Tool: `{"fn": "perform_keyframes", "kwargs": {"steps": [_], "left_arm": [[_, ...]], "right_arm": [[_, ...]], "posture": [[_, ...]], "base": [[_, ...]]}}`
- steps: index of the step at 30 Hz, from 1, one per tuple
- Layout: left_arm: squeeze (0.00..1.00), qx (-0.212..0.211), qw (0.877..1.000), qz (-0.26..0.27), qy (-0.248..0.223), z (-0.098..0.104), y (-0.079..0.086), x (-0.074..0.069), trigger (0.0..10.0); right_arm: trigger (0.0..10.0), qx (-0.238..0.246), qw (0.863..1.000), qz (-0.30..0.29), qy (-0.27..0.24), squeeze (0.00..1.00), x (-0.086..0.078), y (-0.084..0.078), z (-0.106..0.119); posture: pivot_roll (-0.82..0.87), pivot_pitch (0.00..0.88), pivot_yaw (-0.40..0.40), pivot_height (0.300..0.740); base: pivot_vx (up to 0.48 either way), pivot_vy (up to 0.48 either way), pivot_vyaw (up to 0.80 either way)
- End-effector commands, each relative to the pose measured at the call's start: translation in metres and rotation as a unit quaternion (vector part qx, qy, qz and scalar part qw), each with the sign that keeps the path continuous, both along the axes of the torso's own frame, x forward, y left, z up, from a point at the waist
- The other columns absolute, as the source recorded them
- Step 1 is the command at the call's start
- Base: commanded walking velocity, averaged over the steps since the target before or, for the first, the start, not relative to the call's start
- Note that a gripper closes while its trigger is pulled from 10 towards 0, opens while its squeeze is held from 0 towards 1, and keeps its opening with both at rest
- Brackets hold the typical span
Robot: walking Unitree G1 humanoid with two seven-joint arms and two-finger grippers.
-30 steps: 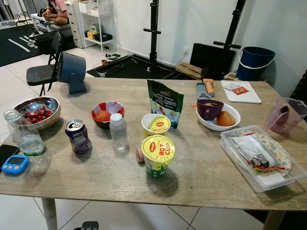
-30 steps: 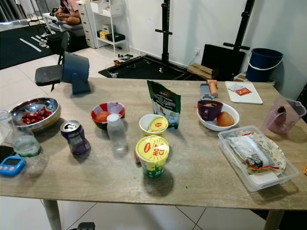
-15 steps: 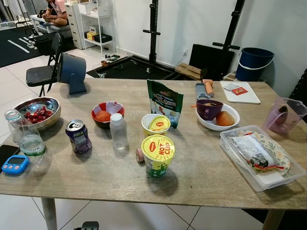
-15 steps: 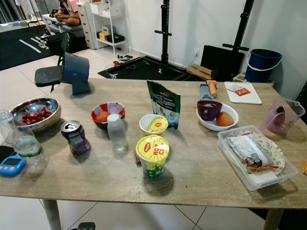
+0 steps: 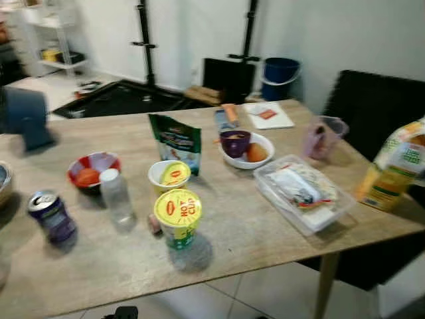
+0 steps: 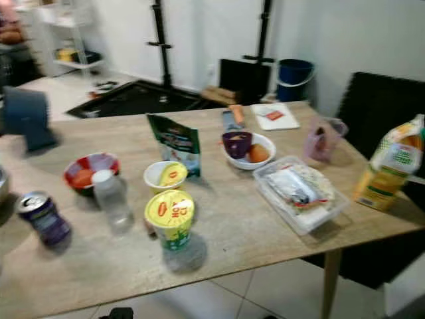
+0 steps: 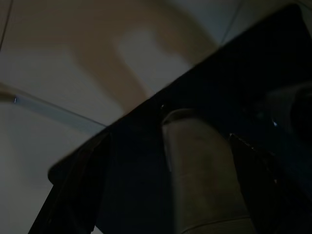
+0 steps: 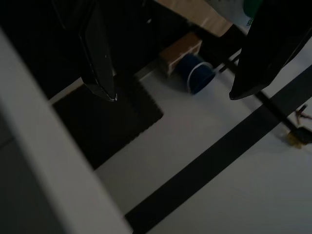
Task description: Restocking fridge
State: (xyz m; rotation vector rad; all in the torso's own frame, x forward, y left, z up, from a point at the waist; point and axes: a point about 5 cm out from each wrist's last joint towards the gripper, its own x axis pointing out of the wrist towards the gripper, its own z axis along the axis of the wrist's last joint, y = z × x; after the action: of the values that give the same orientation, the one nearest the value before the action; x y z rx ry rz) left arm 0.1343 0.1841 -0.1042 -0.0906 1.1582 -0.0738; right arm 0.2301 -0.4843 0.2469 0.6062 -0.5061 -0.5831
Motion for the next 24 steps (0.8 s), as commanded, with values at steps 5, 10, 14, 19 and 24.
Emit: {"fn": "perform_keyframes", "kwargs": {"steps": [5,10,14,19,24], "left_arm": [[0.00,-0.007,1.000,-0.010,-0.004,0.001,-0.001,0.001,10.0],[0.00,-0.012,1.000,-0.014,-0.004,0.001,-0.001,0.002,10.0],[0.00,-0.015,1.000,-0.018,-0.003,0.001,-0.002,0.001,10.0],[0.00,-0.022,1.000,-0.011,0.002,0.000,-0.004,-0.001,10.0],[0.00,-0.029,1.000,-0.008,0.002,-0.001,-0.006,-0.002,10.0]], "right_arm": [[10.0,0.009,1.000,0.030,0.002,0.00,0.012,0.009,-0.006],[10.0,-0.006,0.997,0.068,0.022,0.00,0.027,0.022,-0.014],[10.0,-0.020,0.994,0.101,0.036,0.00,0.038,0.034,-0.019],[10.0,-0.033,0.987,0.150,0.050,0.00,0.053,0.051,-0.028],[10.0,-0.054,0.974,0.217,0.039,0.00,0.067,0.070,-0.028]], "posture": [[-0.04,0.000,-0.018,0.740],[-0.04,0.000,-0.019,0.740],[-0.04,0.000,-0.018,0.740],[-0.04,0.000,-0.018,0.740],[-0.04,0.000,-0.019,0.740]], "base": [[0.000,0.000,-0.32],[0.097,-0.165,0.00],[0.000,-0.416,0.00],[0.048,-0.249,0.00],[0.000,0.000,0.00]]}}
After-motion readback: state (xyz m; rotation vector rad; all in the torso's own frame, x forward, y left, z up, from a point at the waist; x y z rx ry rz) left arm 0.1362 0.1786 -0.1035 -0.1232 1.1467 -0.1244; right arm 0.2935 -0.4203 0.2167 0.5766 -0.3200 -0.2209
